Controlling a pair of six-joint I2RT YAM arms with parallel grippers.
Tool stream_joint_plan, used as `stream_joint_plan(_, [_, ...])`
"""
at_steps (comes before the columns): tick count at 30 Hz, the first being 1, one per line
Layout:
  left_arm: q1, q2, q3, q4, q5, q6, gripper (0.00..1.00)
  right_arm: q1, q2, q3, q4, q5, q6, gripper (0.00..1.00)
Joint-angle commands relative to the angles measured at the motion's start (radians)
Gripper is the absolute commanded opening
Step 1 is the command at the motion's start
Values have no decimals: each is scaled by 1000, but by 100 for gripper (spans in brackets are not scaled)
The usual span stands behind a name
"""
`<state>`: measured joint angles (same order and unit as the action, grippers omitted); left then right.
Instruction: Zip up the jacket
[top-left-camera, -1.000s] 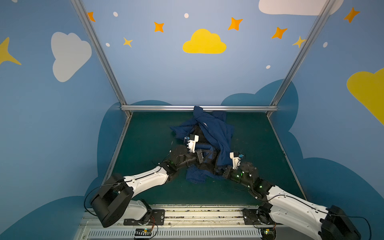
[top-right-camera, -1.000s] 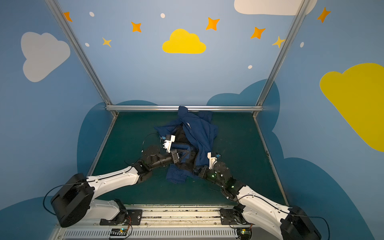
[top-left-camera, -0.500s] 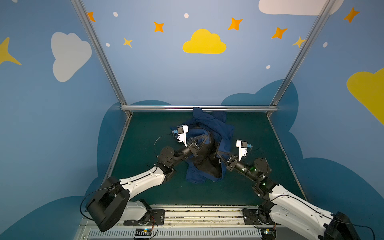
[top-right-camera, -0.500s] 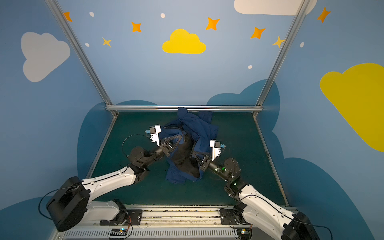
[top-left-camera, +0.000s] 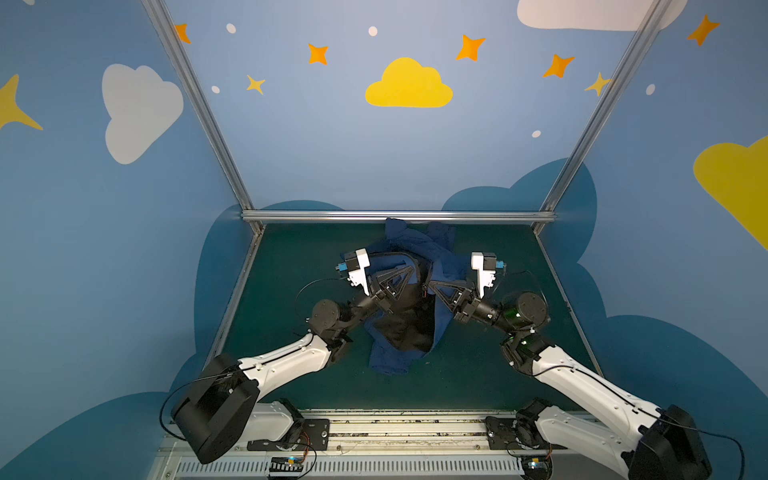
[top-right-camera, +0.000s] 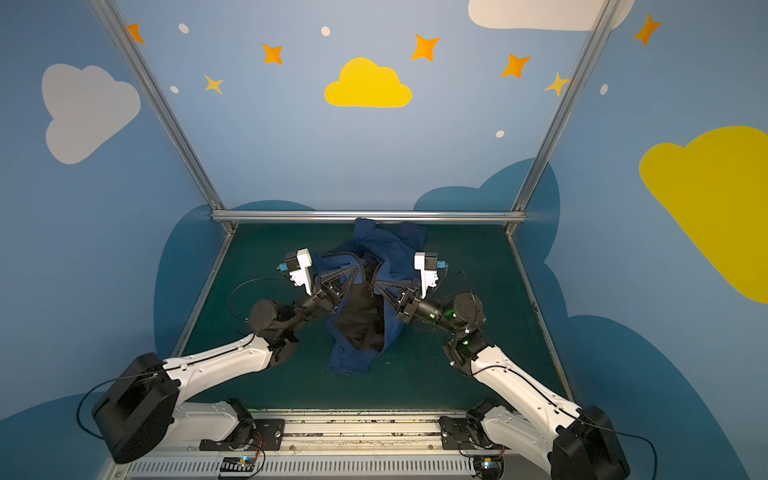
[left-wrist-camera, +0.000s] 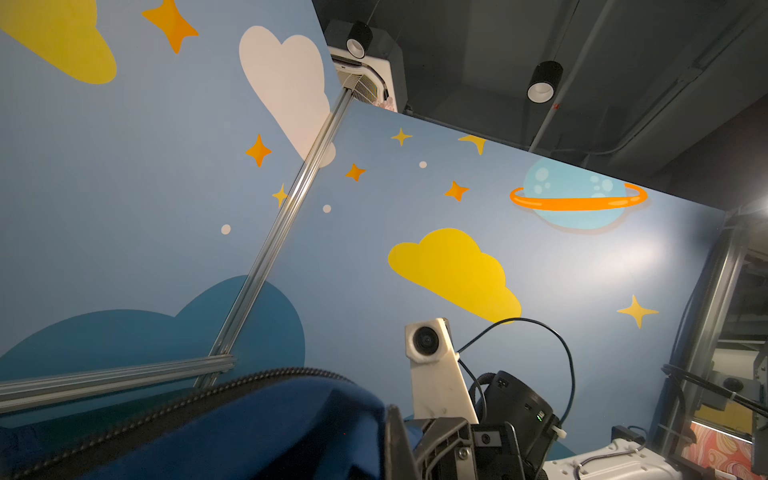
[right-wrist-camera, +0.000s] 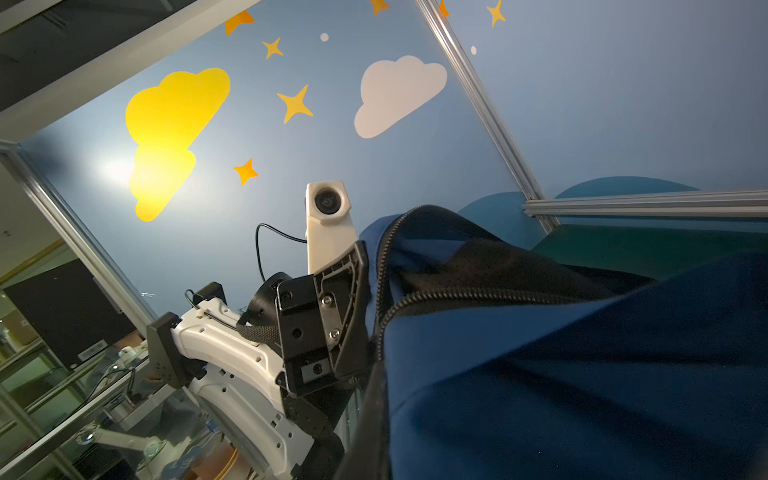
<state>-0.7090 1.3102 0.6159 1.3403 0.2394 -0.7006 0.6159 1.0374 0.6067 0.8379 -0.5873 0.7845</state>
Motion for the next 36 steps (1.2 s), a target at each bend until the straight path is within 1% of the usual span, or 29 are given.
stream_joint_plan(1, [-1,-32,-9,54,9,24,3,-7,4,42,56,-64,20,0])
stream_joint_plan(6, [-1,-36,-7,54,10,35,3,-16,23,55,66,-77,46,0])
stream_joint_plan(15, [-1,-34,-10,55,6,47,3,-18,76,61,147,-127,130,0])
stream_joint_plan(17, [0,-33,-12,55,5,49,3,-21,82,88,155,-131,143,0])
stream_joint_plan(26, [-1,-42,-20,57,1,62,3,-41,73,87,178,-136,179,0])
stream_joint_plan(28, [-2,-40,-16,57,-33,55,3,-45,75,90,176,-145,189,0])
stream_joint_plan(36, [-1,-49,-2,57,-40,57,3,-47,61,76,159,-159,197,0])
